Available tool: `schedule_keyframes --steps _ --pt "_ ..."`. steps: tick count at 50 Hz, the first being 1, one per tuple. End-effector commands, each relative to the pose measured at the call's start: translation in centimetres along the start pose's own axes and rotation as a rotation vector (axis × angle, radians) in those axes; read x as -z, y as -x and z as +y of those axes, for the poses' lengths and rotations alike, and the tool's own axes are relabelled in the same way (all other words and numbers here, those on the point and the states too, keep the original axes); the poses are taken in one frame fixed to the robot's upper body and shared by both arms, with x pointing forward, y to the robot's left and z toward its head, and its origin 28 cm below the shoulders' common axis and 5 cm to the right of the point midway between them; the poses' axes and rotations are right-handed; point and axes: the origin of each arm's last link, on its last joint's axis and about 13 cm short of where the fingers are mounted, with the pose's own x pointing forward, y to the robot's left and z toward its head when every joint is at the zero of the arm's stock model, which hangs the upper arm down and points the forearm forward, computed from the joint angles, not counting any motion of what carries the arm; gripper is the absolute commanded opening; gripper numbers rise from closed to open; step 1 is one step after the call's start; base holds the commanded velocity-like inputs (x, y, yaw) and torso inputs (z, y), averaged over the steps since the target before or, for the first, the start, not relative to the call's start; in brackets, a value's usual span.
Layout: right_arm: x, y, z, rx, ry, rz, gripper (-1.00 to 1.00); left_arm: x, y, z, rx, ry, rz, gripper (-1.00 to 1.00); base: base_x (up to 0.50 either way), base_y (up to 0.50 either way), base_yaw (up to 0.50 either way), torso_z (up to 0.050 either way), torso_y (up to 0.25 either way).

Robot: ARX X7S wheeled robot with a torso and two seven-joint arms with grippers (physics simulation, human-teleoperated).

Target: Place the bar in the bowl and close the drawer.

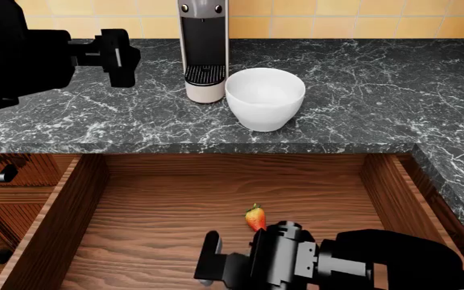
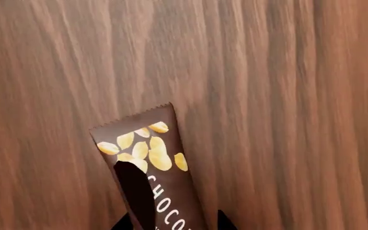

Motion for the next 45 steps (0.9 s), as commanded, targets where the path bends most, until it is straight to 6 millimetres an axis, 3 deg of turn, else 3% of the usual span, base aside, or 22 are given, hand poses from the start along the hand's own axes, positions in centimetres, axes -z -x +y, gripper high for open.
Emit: schedule_keyframes --steps 1,7,11,16,30,37,45 --pt "0.3 -0.3 -0.2 0.015 0.023 -0.009 -1.00 0.1 -0.2 0.2 -0.002 0.004 0.004 1.00 0.00 0.00 0.00 0.000 0.000" --pt "0.4 0.0 -0.2 0.084 0.060 -0.022 -1.00 0.1 -0.3 0.2 -0.003 0.007 0.006 1.00 0.00 0.00 0.00 0.000 0.000" --pt "0.3 1.9 -0.4 0.137 0.077 -0.026 -1.00 0.1 -0.3 0.2 -0.006 0.009 0.006 1.00 0.00 0.00 0.00 0.000 0.000" --pt "0.0 6.1 -0.4 0.205 0.093 -0.089 -1.00 -0.1 -0.1 0.1 -0.008 0.007 0.001 1.00 0.00 0.00 0.00 0.000 0.000" --pt "-0.1 20.1 0.1 0.408 0.070 -0.373 -1.00 -1.2 0.8 -0.1 -0.032 -0.010 -0.031 1.00 0.00 0.00 0.00 0.000 0.000" --pt "-0.8 25.7 -1.6 0.543 -0.001 -0.487 -1.00 -2.7 0.6 0.4 -0.066 -0.002 -0.066 1.00 0.00 0.00 0.00 0.000 0.000" --pt "-2.4 32.0 -6.1 0.783 -0.170 -0.609 -1.00 -6.5 -1.6 2.2 -0.178 0.035 -0.137 1.00 0.00 0.00 0.00 0.000 0.000"
